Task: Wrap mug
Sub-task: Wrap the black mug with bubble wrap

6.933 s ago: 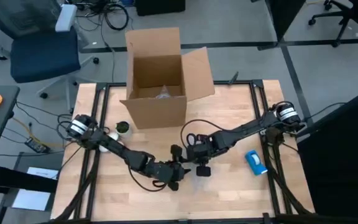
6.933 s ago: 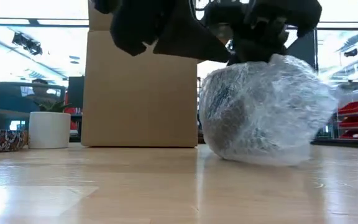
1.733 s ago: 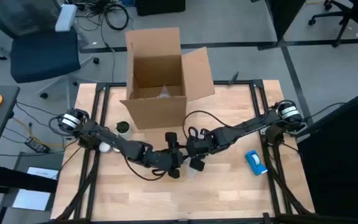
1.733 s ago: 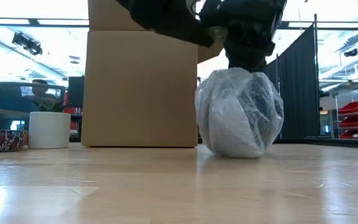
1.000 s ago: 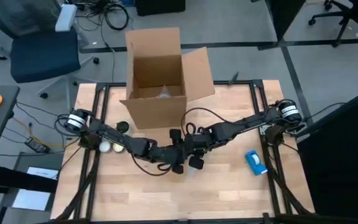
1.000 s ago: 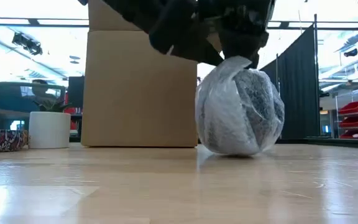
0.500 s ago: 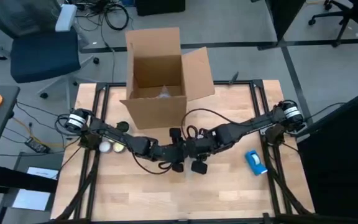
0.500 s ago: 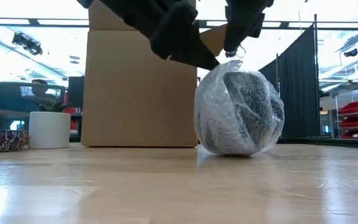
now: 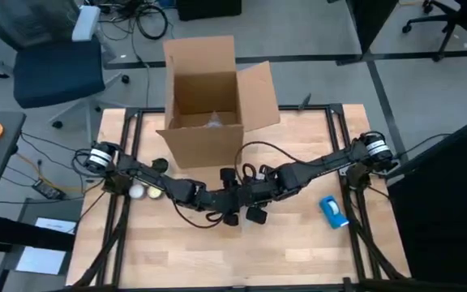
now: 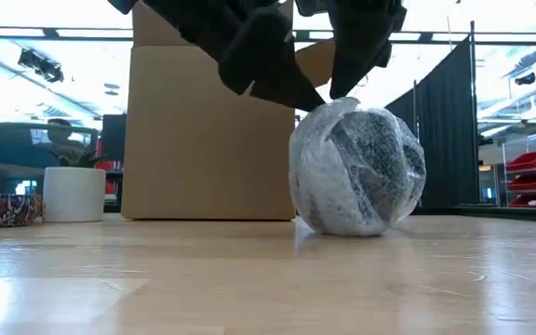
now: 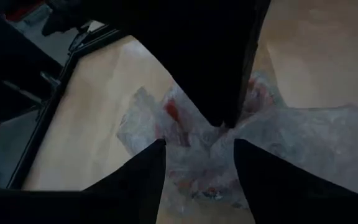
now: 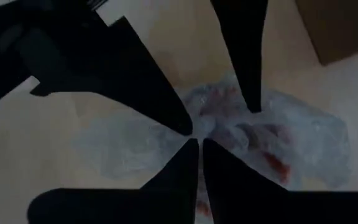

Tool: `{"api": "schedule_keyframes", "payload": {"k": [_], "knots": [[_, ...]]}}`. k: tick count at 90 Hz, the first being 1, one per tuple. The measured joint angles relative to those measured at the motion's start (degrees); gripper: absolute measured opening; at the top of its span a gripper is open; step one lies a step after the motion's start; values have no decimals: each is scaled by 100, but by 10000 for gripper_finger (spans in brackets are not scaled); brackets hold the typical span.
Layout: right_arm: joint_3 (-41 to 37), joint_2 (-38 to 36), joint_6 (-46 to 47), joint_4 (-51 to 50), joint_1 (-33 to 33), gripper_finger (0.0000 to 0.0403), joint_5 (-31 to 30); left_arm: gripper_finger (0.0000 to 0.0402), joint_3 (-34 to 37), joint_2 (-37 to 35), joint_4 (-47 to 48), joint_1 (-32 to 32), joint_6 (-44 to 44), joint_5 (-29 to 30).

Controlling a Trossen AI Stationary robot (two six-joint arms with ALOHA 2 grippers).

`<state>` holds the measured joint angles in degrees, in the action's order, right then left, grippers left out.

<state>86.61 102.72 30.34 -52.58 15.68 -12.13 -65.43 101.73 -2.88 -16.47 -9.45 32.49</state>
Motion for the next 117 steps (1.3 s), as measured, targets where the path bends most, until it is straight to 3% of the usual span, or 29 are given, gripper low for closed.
{"api": "schedule_keyframes", "payload": {"k": [13,52,77,99,117], "knots": [[-41,-15,3,-4,22,0,73,172,0,0,101,0,-49,37],[-168,-551,62,35,742,0,-849,173,-36,-15,-107,-7,112,-17],[-1134,-573,116,1930,899,0,-956,172,-35,-15,-102,-11,120,-24],[-1604,-575,121,2370,681,0,-1295,173,-31,-97,-102,-14,-7,118],[-1609,-576,-10,2546,621,0,-1197,172,-28,-647,194,-64,-76,279]]}}
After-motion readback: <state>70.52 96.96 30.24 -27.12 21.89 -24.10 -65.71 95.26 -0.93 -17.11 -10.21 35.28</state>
